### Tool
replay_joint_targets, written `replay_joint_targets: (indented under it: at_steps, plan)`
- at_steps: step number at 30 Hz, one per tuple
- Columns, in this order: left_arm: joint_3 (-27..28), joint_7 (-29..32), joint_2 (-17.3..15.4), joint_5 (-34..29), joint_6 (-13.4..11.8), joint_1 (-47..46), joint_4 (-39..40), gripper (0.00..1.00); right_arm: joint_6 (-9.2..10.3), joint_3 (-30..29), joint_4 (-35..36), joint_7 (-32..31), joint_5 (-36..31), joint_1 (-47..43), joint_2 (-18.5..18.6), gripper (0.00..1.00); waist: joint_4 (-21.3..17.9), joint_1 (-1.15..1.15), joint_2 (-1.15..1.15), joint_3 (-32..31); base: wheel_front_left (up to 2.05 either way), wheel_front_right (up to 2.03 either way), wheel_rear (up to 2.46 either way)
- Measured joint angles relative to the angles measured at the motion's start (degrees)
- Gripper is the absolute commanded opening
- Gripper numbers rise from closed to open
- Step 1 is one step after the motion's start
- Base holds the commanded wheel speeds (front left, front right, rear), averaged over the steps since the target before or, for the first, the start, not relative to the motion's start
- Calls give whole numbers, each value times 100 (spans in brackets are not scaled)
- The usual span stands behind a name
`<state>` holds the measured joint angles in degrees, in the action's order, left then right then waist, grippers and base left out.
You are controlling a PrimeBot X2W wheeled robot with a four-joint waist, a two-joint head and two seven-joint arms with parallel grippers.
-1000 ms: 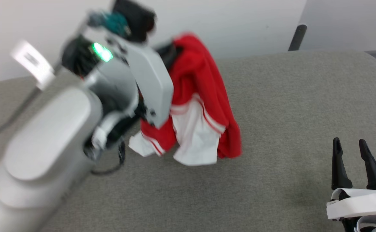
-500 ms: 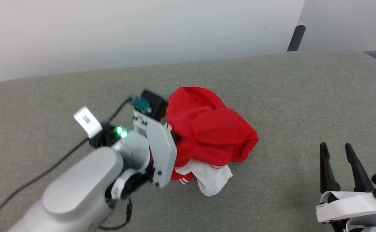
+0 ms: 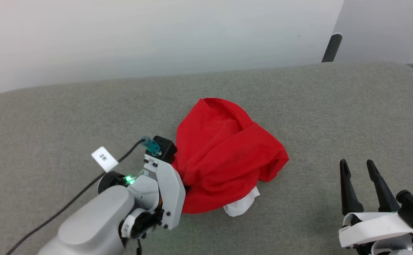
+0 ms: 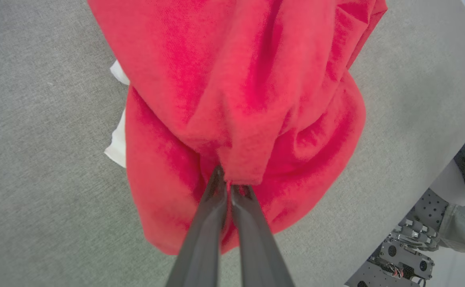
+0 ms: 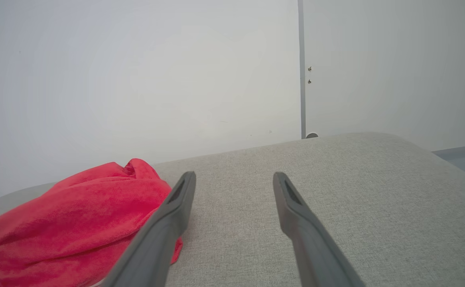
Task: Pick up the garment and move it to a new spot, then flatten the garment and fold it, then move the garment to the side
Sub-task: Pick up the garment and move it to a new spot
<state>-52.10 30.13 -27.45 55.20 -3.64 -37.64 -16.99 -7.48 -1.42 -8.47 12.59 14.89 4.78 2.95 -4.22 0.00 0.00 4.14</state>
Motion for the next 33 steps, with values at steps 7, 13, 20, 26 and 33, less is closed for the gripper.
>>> replay_joint_targets:
  at_steps: [7, 13, 20, 26, 33]
  plan:
    - [199, -257, 81, 159, 191, -89, -174, 100, 0, 32, 5, -34, -40, -1, 0, 100, 85, 0, 0, -92, 0, 0, 0]
    - [379, -563, -30, 174, 193, -106, 16, 100, 0, 7, 30, -86, -79, -82, 0, 100, 216, 0, 0, -269, 0, 0, 0]
    - [683, -1396, -298, 49, 104, 184, 412, 100, 1, 35, 66, -141, -87, -163, 0, 100, 458, 0, 0, -472, 0, 0, 0]
    - [1004, -2315, -413, -34, 33, 573, 634, 100, 0, 168, 43, -183, -96, -214, 0, 100, 708, 0, 0, -612, 0, 0, 0]
    - [1228, -3418, -526, -293, 64, 933, 661, 100, 1, 146, -19, -127, -97, -341, -2, 100, 1028, 0, 0, -755, 0, 0, 0]
